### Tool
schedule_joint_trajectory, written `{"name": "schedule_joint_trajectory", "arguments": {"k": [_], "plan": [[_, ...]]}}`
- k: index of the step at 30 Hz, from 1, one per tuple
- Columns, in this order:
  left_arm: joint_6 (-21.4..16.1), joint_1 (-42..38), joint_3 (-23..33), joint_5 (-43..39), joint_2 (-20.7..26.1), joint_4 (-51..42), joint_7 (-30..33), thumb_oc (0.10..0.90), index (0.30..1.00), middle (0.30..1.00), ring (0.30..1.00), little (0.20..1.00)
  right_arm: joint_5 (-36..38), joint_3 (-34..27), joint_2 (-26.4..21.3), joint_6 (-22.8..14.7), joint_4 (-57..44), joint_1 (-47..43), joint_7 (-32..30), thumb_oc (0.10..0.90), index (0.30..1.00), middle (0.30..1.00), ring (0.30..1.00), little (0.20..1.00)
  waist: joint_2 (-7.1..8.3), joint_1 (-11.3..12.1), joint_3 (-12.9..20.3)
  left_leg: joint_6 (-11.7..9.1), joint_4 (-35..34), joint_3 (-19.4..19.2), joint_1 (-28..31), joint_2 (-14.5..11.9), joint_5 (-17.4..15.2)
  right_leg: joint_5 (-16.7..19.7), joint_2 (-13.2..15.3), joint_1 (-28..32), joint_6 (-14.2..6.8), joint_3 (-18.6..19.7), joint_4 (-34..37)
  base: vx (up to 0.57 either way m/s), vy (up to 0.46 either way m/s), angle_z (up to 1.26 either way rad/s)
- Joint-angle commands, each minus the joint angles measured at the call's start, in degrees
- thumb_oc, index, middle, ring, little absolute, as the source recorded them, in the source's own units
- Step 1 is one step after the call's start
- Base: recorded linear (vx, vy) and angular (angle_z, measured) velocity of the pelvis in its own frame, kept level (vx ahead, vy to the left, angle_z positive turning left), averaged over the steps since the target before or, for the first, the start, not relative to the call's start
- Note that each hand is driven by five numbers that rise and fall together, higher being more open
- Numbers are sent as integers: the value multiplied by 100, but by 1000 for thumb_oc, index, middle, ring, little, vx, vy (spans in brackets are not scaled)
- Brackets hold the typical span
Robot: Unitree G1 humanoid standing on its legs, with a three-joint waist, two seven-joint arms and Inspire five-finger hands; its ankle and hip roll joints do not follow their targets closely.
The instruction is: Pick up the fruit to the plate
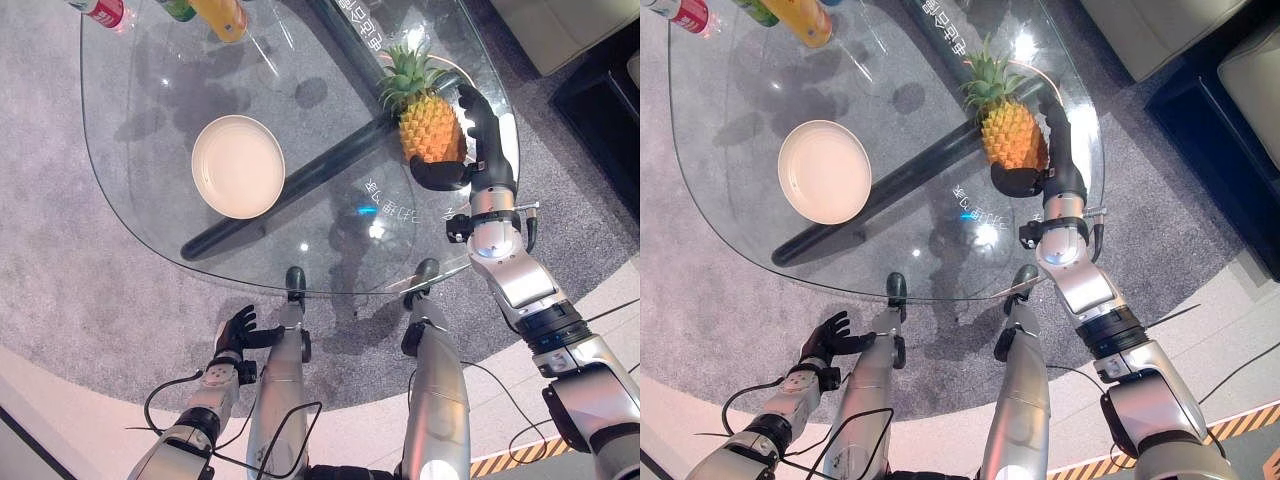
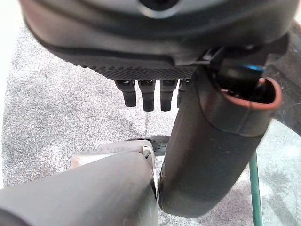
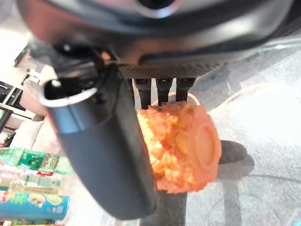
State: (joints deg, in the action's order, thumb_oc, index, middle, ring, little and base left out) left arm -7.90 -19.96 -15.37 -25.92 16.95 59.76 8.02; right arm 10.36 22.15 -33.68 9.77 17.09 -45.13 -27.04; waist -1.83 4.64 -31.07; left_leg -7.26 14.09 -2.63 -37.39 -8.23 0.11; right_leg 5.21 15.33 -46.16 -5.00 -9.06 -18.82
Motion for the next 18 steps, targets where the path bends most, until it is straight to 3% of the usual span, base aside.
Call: {"name": "schedule_joint_trajectory", "arguments": {"k": [1,16,17,18], "plan": [[0,349,-250,106,255,79,48,800,900,900,900,900,-31,-87,-266,-75,-234,-371,-75,800,900,900,900,900,-342,-79,128,-50,27,130,-293,-286,391,-350,551,57,-552,133,-437,0,0,0],[73,332,-256,114,277,-13,38,800,900,900,900,900,-287,95,-323,347,-19,-541,9,800,900,900,900,900,-358,-51,128,-50,34,142,-341,-286,410,-351,535,14,-547,140,-460,0,0,0],[75,341,-265,106,278,-25,43,800,900,900,900,900,-336,99,-332,413,-11,-543,-8,449,599,599,599,549,-359,-49,128,-50,38,144,-347,-289,409,-352,534,9,-548,143,-466,0,0,0],[67,346,-269,109,274,-25,47,800,900,900,900,900,-356,101,-335,434,4,-546,-2,449,599,599,599,549,-359,-46,128,-51,40,146,-349,-290,409,-351,535,9,-548,142,-465,0,0,0]]}}
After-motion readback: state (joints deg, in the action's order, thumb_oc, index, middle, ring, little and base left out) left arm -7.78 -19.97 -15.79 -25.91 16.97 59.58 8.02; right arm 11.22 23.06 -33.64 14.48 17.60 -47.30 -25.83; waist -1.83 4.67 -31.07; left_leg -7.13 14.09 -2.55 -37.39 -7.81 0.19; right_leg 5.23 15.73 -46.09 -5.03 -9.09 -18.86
